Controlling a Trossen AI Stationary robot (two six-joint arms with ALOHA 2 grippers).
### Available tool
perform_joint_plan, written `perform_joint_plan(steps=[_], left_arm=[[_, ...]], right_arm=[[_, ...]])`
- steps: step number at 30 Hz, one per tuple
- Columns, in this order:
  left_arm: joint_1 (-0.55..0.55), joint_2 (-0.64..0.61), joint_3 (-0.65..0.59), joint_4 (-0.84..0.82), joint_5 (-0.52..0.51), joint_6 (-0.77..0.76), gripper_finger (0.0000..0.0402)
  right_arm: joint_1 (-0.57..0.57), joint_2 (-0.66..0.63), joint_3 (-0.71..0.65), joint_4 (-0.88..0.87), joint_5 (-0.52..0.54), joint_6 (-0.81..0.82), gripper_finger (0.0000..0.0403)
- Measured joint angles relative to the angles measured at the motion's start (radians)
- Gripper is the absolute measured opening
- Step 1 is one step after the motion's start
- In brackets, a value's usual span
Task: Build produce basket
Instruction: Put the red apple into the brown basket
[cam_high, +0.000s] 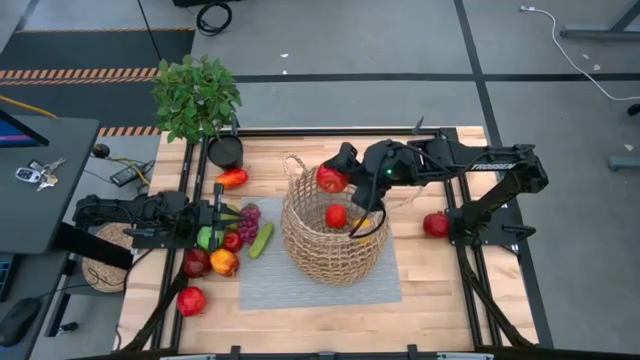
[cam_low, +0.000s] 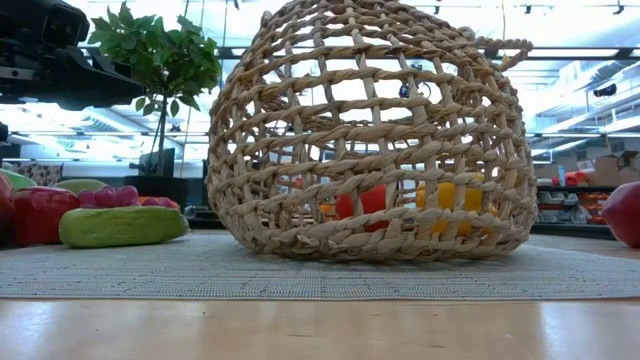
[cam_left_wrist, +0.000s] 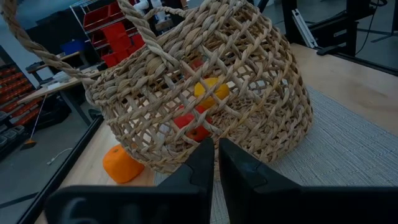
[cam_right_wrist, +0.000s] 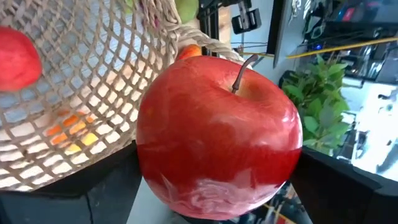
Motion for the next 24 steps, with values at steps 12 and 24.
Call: perform_joint_plan(steps=[12,24], left_arm=[[0.000,0.000,0.000,0.000,0.000,0.000,0.0036],[0.000,0.000,0.000,0.000,0.000,0.000,0.0028]], right_arm=[[-0.029,0.000,0.000,0.005,-0.136,0.105,0.0380],[-0.072,0.001,0.000,0.004,-0.261,0.181,0.0380]])
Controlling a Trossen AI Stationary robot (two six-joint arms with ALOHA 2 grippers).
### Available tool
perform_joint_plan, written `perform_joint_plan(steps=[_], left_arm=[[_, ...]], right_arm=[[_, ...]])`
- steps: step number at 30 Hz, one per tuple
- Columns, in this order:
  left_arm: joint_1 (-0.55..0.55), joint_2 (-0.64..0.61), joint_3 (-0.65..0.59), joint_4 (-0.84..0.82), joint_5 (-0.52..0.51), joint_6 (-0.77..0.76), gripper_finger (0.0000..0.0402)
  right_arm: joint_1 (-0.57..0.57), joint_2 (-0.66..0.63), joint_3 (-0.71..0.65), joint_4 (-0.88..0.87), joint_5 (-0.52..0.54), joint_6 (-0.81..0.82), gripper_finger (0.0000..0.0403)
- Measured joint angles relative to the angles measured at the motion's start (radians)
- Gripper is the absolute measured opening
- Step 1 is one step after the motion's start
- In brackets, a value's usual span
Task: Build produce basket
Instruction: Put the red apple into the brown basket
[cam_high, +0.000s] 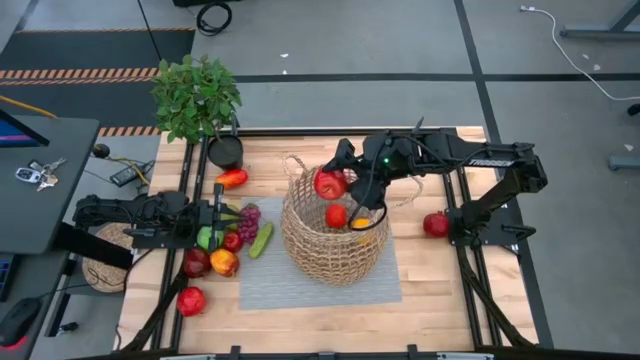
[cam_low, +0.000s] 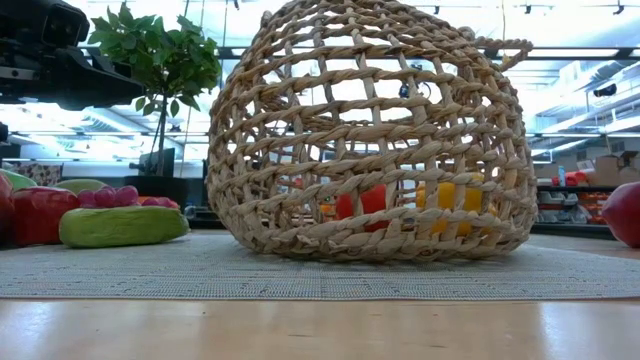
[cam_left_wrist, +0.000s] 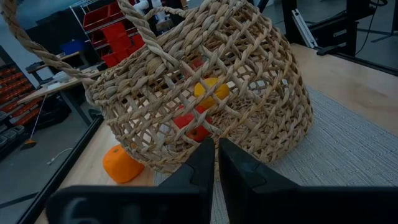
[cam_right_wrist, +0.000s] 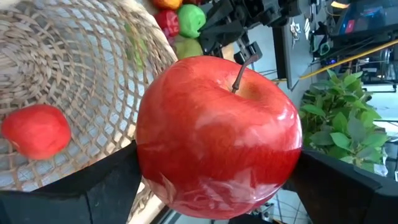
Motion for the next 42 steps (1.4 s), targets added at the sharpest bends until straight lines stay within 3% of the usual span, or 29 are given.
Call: perform_joint_plan(steps=[12,18,22,26,32,42], left_arm=[[0.000,0.000,0.000,0.000,0.000,0.000,0.0036],[0.000,0.000,0.000,0.000,0.000,0.000,0.0035],[0.000,0.000,0.000,0.000,0.000,0.000,0.0032],[0.000,0.000,0.000,0.000,0.000,0.000,0.0030],[0.000,0.000,0.000,0.000,0.000,0.000,0.0036],[0.000,0.000,0.000,0.000,0.000,0.000,0.0028]], right_arm=[[-0.015,0.000,-0.005,-0.017,-0.015,0.003,0.0380],[-0.031,0.000,-0.099,0.015,-0.016,0.006,0.0380],[-0.053,0.002,-0.214,0.125,-0.043,0.007,0.0380],[-0.072,0.000,-0.332,0.309,-0.138,0.004,0.0380],[-0.097,0.001,-0.524,0.597,-0.193,0.011,0.0380],[-0.100,0.001,-0.697,0.878,-0.210,0.363,0.0380]])
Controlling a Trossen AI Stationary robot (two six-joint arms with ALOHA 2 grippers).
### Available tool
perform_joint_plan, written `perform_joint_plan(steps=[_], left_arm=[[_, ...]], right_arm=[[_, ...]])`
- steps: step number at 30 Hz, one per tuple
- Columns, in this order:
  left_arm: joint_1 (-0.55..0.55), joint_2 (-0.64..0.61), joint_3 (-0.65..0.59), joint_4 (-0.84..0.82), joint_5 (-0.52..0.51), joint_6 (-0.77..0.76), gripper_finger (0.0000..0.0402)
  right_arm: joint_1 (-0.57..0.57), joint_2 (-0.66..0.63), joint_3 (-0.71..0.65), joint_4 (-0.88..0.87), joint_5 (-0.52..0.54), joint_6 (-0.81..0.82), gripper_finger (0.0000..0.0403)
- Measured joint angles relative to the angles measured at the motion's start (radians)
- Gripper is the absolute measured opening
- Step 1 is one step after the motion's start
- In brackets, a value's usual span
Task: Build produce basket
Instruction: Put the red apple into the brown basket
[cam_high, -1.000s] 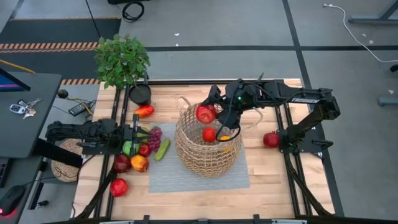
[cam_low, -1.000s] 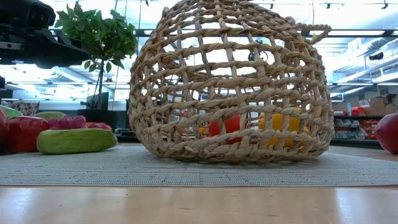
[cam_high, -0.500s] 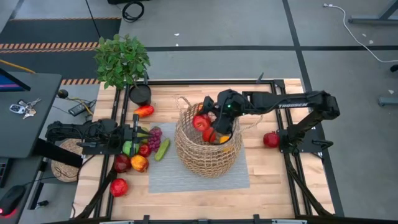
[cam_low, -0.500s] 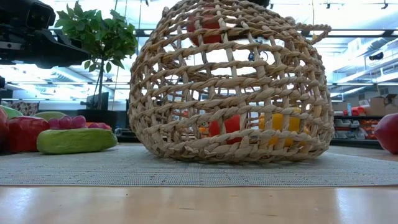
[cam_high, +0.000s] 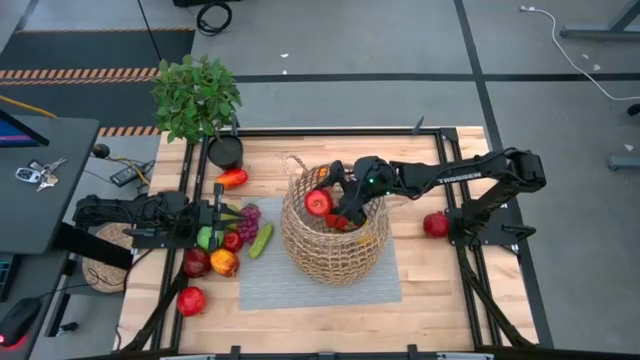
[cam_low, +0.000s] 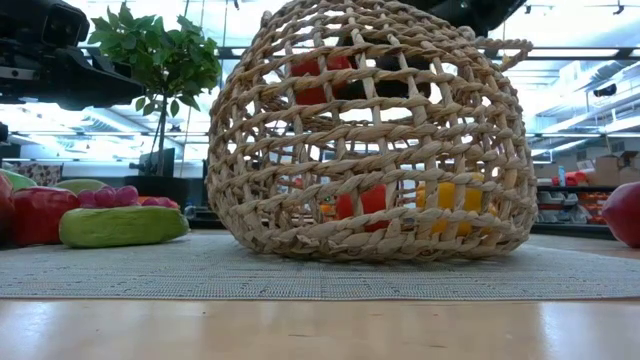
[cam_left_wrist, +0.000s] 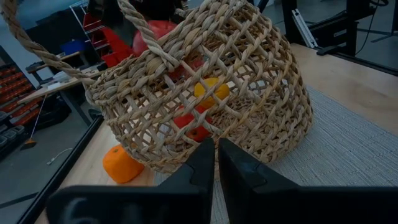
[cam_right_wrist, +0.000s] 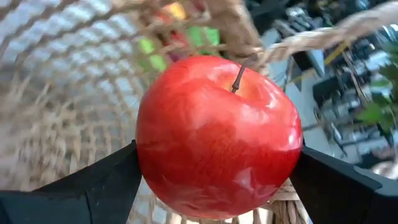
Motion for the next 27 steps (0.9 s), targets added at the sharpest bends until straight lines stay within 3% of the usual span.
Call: perform_joint_plan(steps=[7,14,27], left_arm=[[0.000,0.000,0.000,0.000,0.000,0.000,0.0035],[0.000,0.000,0.000,0.000,0.000,0.000,0.0032],[0.000,0.000,0.000,0.000,0.000,0.000,0.0035]], right_arm=[[0.003,0.000,-0.006,0.053,0.065,0.188,0.0380],[0.008,-0.001,-0.006,0.039,0.139,0.205,0.0380],[-0.012,-0.001,-0.006,-0.189,0.122,0.427,0.0380]])
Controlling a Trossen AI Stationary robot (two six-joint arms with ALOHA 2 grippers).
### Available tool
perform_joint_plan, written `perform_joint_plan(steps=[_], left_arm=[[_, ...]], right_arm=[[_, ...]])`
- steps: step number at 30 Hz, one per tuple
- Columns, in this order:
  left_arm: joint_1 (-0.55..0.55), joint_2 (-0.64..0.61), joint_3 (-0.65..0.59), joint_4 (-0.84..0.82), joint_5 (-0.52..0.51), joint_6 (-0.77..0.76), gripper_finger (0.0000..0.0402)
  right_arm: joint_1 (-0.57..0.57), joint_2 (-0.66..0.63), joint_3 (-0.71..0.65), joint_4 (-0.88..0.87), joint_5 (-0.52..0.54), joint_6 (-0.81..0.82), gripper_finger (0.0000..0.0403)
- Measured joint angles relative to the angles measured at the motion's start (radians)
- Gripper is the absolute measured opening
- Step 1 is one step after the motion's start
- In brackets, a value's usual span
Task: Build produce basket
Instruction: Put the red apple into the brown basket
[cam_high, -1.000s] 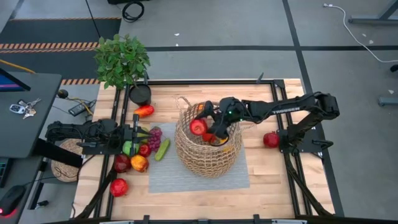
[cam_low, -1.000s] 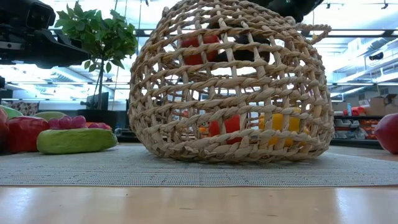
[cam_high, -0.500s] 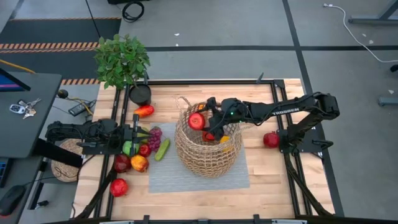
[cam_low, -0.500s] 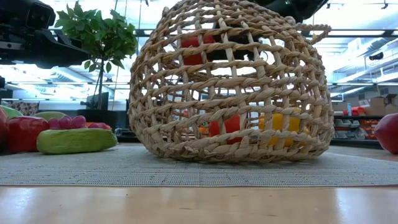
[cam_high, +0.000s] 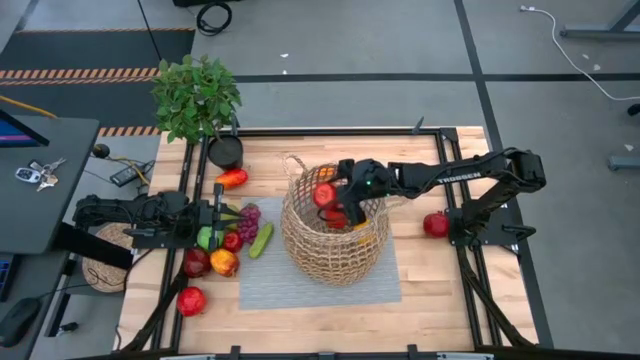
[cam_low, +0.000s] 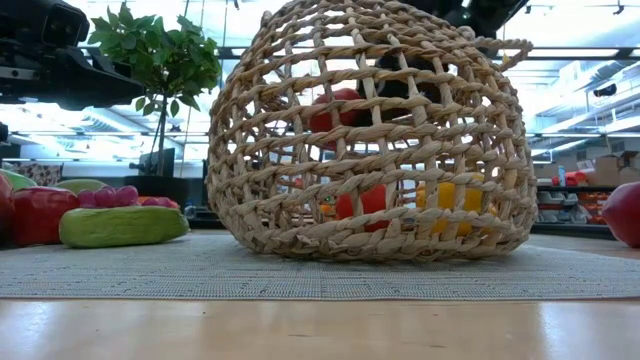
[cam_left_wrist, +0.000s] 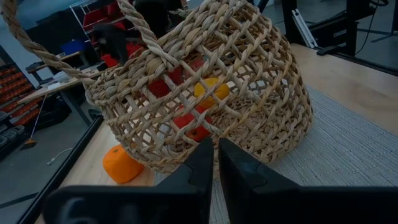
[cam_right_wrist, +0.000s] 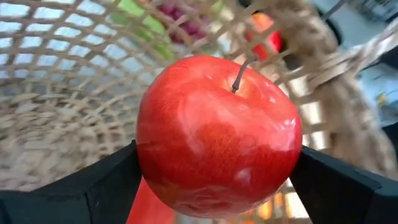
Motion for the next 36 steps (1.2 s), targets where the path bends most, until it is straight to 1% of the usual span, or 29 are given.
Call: perform_joint_plan(steps=[4,6,11,14,22,27,30,34,36], left_arm=[[0.000,0.000,0.000,0.000,0.000,0.000,0.0036],[0.000,0.000,0.000,0.000,0.000,0.000,0.0035],[0.000,0.000,0.000,0.001,0.000,0.000,0.0030],[0.000,0.000,0.001,0.000,0.000,0.000,0.0030],[0.000,0.000,0.001,0.001,0.000,0.000,0.0035],[0.000,0.000,0.001,0.000,0.000,0.000,0.0029],[0.000,0.000,0.001,0.000,0.000,0.000,0.0028],[0.000,0.000,0.001,0.003,0.000,0.000,0.0033],[0.000,0.000,0.001,0.000,0.000,0.000,0.0035]], right_arm=[[0.000,0.000,0.000,-0.037,-0.002,0.041,0.0380],[0.000,0.012,0.001,-0.035,0.000,0.052,0.0380],[0.000,0.052,0.001,-0.095,0.022,0.056,0.0380],[0.000,0.066,0.002,-0.084,0.042,0.056,0.0380],[0.000,0.066,0.001,-0.015,0.041,0.050,0.0380],[-0.011,0.094,0.001,0.046,-0.034,0.074,0.0380],[-0.019,0.142,0.001,0.074,-0.075,0.099,0.0380],[-0.019,0.209,0.001,0.147,-0.136,0.105,0.0380],[-0.013,0.228,0.001,0.195,-0.149,0.104,0.0380]])
